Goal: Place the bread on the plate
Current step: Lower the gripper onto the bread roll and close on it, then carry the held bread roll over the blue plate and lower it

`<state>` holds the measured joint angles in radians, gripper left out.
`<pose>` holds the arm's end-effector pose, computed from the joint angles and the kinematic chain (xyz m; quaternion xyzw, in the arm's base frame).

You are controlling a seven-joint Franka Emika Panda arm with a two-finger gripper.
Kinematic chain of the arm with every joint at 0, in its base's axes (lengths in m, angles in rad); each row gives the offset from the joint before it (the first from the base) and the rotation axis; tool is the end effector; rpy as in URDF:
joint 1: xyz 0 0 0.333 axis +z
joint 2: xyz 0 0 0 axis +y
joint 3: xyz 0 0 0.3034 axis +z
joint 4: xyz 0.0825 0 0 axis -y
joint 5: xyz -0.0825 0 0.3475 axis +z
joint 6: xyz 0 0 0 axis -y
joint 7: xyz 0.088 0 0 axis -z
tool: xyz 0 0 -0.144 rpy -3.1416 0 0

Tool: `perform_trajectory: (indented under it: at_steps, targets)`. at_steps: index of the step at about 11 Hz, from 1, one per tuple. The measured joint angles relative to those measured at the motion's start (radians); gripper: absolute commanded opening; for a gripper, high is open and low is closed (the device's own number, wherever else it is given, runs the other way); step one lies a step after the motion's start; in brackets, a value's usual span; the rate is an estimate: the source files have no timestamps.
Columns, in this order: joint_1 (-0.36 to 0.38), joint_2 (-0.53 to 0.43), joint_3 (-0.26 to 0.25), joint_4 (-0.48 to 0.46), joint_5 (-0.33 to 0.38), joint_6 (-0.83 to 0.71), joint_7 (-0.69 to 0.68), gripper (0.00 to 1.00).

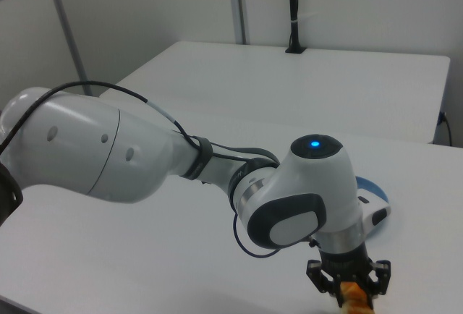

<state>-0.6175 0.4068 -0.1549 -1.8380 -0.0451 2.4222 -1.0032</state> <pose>0.4553 -0.4369 0.3033 0.9851 0.1389 0.0213 0.0993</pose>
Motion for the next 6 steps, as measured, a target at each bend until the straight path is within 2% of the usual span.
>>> perform_trajectory:
  at_steps: [3, 6]
  targets:
    - [0.024, 0.0, 0.004, 0.0, 0.003, 0.0, 0.131, 0.2]
    - [0.086, -0.001, 0.011, 0.037, 0.004, -0.011, 0.319, 0.16]
